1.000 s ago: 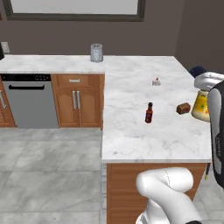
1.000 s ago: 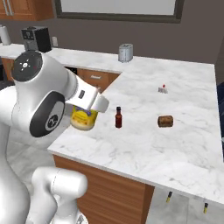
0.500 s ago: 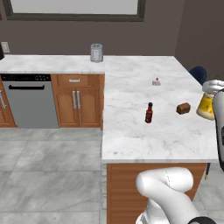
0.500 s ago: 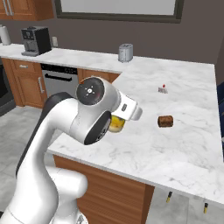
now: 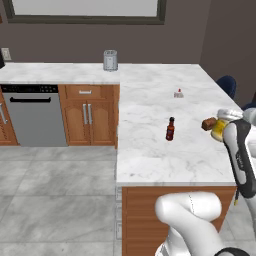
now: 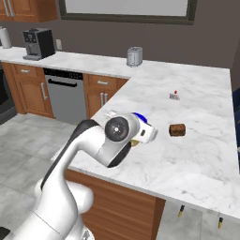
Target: Move the condiment bottle and mayonnaise from the cabinet to the dining counter.
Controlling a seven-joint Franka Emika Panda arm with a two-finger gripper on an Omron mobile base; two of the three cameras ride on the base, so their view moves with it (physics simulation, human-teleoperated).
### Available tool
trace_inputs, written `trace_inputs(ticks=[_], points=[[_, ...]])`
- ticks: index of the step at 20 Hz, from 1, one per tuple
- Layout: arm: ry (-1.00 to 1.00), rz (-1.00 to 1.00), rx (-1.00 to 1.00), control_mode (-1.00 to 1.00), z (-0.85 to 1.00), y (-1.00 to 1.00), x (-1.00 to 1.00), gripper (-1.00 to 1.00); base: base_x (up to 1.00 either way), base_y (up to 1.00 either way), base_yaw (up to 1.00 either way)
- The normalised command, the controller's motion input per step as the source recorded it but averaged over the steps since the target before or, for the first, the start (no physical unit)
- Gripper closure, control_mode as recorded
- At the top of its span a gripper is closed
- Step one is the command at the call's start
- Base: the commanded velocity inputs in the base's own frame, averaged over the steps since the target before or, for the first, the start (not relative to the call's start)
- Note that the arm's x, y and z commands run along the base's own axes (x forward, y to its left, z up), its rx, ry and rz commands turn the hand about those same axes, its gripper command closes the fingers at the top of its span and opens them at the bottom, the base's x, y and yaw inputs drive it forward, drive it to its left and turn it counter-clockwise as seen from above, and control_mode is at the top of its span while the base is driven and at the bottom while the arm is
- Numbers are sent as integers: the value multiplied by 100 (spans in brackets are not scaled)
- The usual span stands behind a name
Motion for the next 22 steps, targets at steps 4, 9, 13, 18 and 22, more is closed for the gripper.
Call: trace_inputs(ticks=[4,9,13,18,22], points=[[-10,7,-2,-100,-62,-14,29,100,0,0,0],[-7,4,-6,-100,-65,-14,27,100,0,0,0],[-3,0,-13,-100,-59,-2,34,100,0,0,0],[-1,0,-13,-100,-58,0,32,100,0,0,0],[0,0,-7,-100,-50,-1,49,100,0,0,0]])
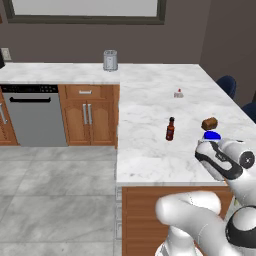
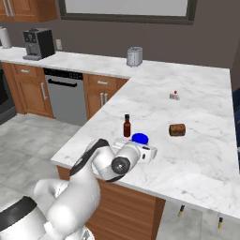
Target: Move the condiment bottle and mayonnaise from the cabinet to the dining counter.
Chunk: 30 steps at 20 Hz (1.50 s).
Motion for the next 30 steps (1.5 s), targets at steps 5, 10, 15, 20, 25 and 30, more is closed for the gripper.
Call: trace_inputs(ticks=[5,10,15,20,25,30], points=[[0,0,-2,-100,-33,-8,55,100,0,0,0],[0,0,-1,-100,-32,-13,45,100,0,0,0],[0,0,0,-100,-43,-21,31,100,0,0,0],[0,0,0,-100,-47,-23,31,100,0,0,0],[0,0,0,-100,-47,-26,14,100,0,0,0],[0,0,0,-100,-46,-13,0,-100,0,0,0]])
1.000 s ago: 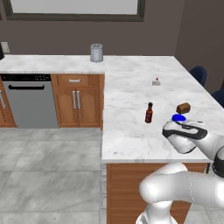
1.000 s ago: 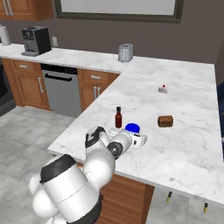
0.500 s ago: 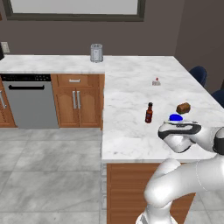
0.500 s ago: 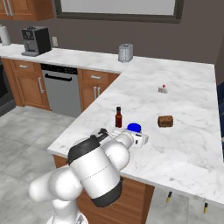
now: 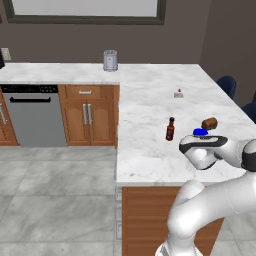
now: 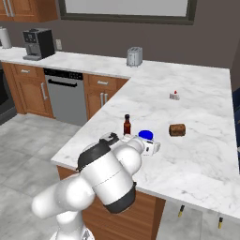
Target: Move the condiment bottle and mayonnaise from the cabinet to the dining counter.
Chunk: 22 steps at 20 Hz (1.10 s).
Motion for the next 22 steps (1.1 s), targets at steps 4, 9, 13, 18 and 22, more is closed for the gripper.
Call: trace_inputs(ticks=[4,9,13,18,22], points=[[0,0,0,-100,-14,-11,-13,-100,0,0,0],[0,0,0,-100,0,-5,-40,-100,0,0,0],[-1,0,0,-100,1,0,-46,-100,0,0,0],[-4,0,-1,-100,20,0,-60,-100,0,0,0],[-18,5,-1,-100,88,11,-91,-100,0,0,0]])
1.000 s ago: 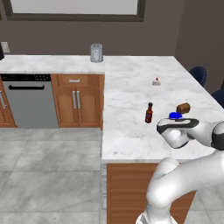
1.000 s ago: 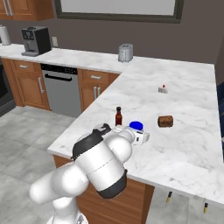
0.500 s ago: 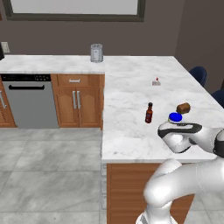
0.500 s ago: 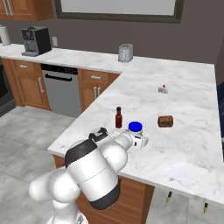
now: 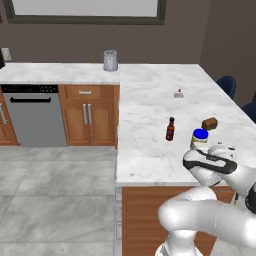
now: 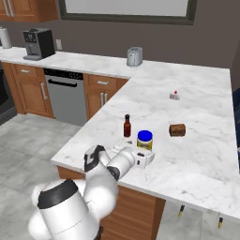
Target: Move the condiment bottle and mayonnaise from the cabinet to the dining counter.
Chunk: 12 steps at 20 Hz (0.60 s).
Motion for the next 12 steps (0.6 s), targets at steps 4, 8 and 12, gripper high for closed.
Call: trace_inputs(ticks=[4,8,12], points=[[-21,8,-3,-100,100,28,-82,-100,0,0,0],[-20,8,-6,-100,100,24,-70,-100,0,0,0],[-19,6,-8,-100,100,21,-63,-100,0,0,0]])
